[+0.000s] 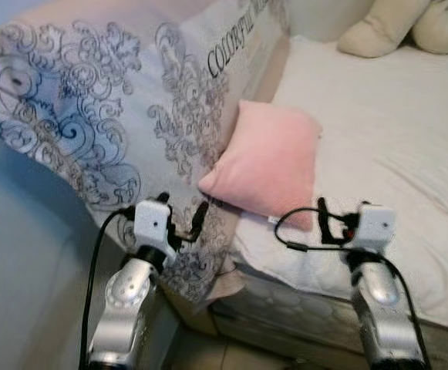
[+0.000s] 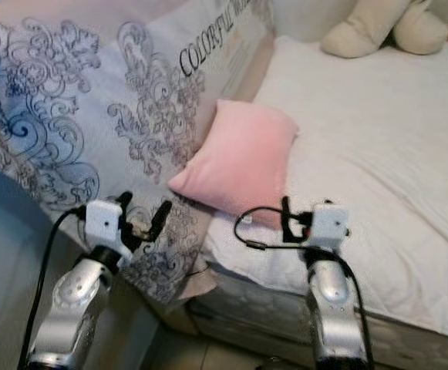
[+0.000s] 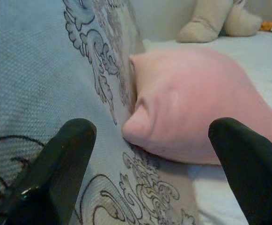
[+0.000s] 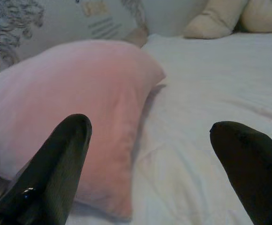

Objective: Clean up the room

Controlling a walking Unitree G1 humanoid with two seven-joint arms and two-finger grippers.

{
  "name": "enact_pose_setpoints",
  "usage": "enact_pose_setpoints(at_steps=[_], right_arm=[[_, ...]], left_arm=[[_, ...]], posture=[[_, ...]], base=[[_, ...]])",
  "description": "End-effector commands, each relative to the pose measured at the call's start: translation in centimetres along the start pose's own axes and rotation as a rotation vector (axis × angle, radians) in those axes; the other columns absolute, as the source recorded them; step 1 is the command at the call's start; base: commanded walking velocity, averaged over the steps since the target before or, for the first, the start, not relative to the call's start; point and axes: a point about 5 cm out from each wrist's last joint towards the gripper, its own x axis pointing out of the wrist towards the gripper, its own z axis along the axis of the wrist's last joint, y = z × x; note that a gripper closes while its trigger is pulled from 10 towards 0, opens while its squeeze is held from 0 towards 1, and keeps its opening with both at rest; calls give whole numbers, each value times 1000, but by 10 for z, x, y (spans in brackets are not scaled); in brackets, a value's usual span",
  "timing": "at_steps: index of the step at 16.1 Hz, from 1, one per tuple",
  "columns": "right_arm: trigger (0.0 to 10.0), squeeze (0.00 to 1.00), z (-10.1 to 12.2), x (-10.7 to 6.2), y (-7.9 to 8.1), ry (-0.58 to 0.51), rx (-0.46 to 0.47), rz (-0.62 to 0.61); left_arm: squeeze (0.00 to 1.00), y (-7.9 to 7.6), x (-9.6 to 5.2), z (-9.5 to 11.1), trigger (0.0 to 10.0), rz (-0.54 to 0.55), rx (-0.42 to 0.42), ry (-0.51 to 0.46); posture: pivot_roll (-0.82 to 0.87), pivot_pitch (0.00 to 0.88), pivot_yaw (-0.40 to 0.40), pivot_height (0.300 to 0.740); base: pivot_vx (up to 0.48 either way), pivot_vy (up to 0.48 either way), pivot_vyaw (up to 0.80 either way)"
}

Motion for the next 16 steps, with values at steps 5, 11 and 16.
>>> enact_pose_setpoints(at_steps=[5, 11, 16], right_arm=[[10000, 0, 1, 15, 12, 1, 7, 31], [10000, 0, 6, 27, 19, -17, -24, 61], [10000, 0, 13, 36, 22, -31, -34, 101]], left_arm=[[0, -8, 5, 9, 10000, -65, -8, -55], [0, -3, 17, 9, 10000, -41, 11, -44], [0, -6, 21, 8, 10000, -10, -17, -51]], posture=[[-160, 0, 152, 740], [-159, 0, 153, 740], [-187, 0, 141, 740]], base=[[0, -465, 0], [0, -459, -196], [0, -422, 0]])
